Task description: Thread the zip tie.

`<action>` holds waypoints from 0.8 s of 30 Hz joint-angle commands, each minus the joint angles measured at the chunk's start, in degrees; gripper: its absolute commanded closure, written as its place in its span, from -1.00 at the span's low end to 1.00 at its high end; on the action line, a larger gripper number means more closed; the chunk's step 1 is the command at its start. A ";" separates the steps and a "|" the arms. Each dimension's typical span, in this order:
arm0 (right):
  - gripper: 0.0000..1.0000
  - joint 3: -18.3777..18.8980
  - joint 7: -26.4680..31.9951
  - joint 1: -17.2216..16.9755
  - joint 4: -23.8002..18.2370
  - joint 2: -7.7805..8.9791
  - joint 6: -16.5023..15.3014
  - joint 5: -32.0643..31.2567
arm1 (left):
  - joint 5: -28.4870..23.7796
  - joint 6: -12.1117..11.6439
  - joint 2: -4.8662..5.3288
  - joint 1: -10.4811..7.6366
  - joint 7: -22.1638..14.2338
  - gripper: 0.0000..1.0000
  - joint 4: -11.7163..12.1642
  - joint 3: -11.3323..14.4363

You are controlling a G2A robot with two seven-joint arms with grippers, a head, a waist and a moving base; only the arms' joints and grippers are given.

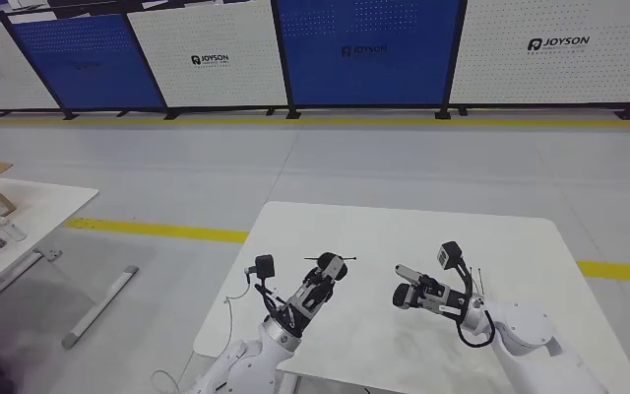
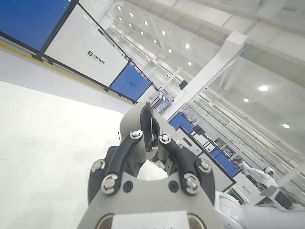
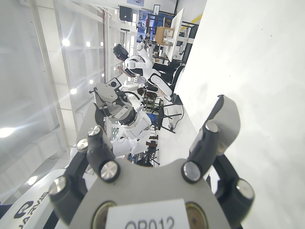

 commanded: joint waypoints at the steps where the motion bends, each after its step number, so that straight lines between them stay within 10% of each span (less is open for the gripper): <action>1: -1.00 0.00 0.00 0.00 0.00 0.00 0.00 0.00 | 0.07 0.06 0.00 -0.02 -0.04 1.00 0.01 0.02; 8: -1.00 0.00 0.00 0.00 0.00 0.00 0.00 0.00 | 3.96 3.08 -0.06 -0.56 -3.21 1.00 1.18 1.79; 14: -1.00 0.00 0.00 0.00 0.00 0.00 0.00 0.00 | 7.90 5.25 -0.42 -3.03 -6.14 1.00 7.18 5.03; 24: -1.00 0.00 0.00 0.00 0.00 0.00 0.00 0.00 | 7.90 5.25 -0.42 -3.03 -6.14 1.00 7.18 5.03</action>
